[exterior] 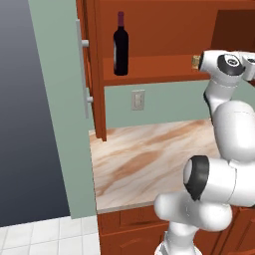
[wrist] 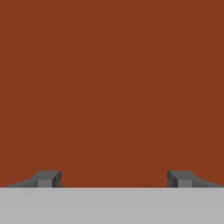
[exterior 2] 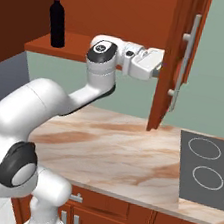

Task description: Get the candle and the wine from the cabinet and move them to the dining counter.

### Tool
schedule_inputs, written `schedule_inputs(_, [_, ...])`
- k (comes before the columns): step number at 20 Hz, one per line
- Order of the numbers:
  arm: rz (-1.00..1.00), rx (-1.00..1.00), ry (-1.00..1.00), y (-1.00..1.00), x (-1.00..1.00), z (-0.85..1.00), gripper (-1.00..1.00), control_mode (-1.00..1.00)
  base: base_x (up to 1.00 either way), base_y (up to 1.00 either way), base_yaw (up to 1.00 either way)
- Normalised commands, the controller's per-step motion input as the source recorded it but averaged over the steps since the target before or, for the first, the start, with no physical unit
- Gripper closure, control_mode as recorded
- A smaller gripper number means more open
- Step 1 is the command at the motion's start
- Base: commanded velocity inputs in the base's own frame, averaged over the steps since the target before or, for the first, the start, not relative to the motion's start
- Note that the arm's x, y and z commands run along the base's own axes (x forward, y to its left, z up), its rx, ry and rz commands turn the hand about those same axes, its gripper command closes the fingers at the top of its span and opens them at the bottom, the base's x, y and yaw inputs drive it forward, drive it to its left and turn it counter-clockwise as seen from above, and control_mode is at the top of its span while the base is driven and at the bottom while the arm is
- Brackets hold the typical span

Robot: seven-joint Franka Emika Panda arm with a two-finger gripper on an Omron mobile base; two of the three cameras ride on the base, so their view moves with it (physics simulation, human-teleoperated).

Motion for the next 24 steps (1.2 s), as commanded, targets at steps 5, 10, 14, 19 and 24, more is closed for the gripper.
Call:
schedule_inputs(5, [0.01,0.0,0.0,-1.0,0.0,0.0,-1.0,-1.0,0.0,0.0,0.0])
schedule_inputs(10, [0.06,0.0,0.0,-0.84,0.0,0.0,-1.0,-1.0,0.0,0.0,0.0])
schedule_inputs(14, [0.01,0.0,0.0,-0.06,-0.07,0.0,-1.0,-1.0,0.0,0.0,0.0])
schedule_inputs(19, [0.08,0.0,0.0,0.25,-0.35,0.0,-1.0,-1.0,0.0,0.0,0.0])
schedule_inputs(24, [0.25,0.0,0.01,0.53,-0.04,0.17,-1.0,-1.0,0.0,0.0,0.0])
